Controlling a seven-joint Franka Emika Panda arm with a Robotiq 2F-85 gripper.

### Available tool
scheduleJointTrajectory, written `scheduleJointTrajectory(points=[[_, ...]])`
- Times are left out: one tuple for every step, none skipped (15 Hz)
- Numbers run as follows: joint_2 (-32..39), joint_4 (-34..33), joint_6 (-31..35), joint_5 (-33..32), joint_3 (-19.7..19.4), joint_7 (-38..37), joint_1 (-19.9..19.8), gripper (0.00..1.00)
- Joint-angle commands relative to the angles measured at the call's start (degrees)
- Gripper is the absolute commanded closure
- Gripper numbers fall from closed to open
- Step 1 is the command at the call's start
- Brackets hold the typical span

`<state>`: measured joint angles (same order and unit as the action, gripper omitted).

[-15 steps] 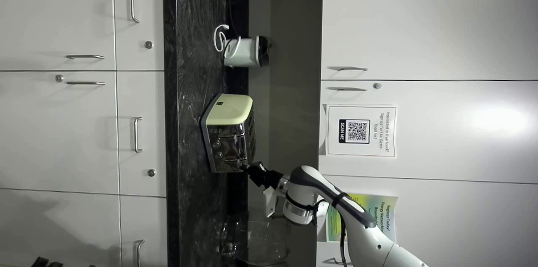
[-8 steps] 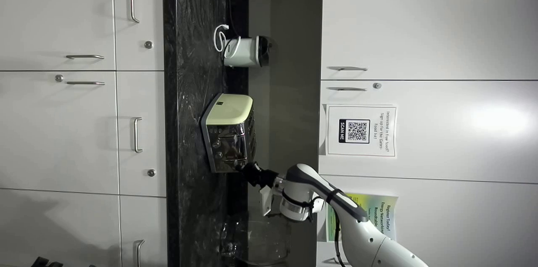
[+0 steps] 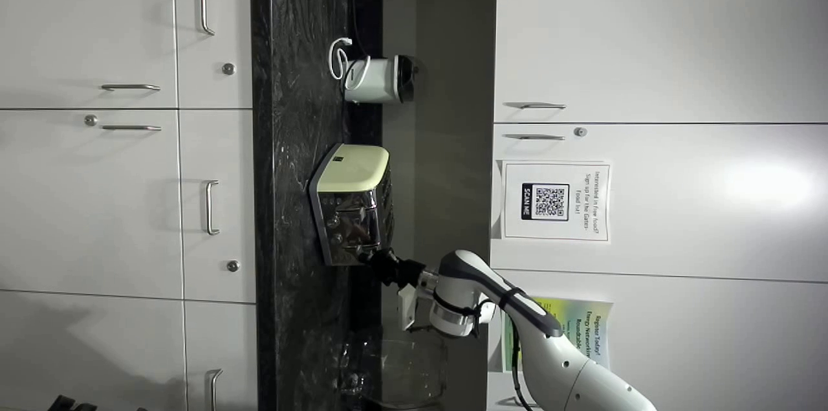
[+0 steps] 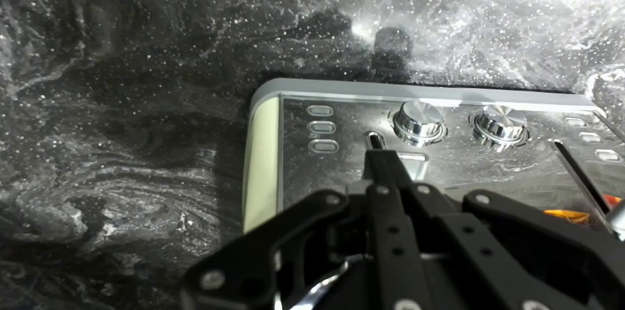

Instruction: Push down the right toaster switch

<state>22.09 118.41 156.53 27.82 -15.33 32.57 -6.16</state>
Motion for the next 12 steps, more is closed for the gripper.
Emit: scheduleJointTrajectory(points=[[2.59,-3.35,-0.83,-3.73,7.90,-0.70,-7.56,1.00],[3.31,-3.67,-0.72,-4.52,9.61,-0.37,-9.17,1.00],[3.86,-3.97,-0.68,-5.35,10.85,-0.53,-10.44,1.00],[4.60,-4.25,-0.61,-6.08,12.01,-0.63,-11.60,1.00],[5.34,-4.67,-0.66,-6.84,12.95,-0.79,-12.60,1.00],[6.02,-5.04,-0.60,-7.51,13.59,-0.97,-13.35,1.00],[6.56,-5.34,-0.61,-8.34,13.95,-1.28,-13.77,1.00],[7.02,-5.55,-0.58,-9.21,14.09,-1.74,-13.97,1.00],[7.28,-5.75,-0.69,-9.76,14.32,-1.86,-14.20,1.00],[7.56,-5.81,-0.55,-10.51,14.27,-2.23,-14.13,1.00],[7.79,-5.96,-0.59,-11.17,14.31,-2.45,-14.14,1.00],[8.08,-6.05,-0.49,-11.92,14.20,-2.79,-14.00,1.00]])
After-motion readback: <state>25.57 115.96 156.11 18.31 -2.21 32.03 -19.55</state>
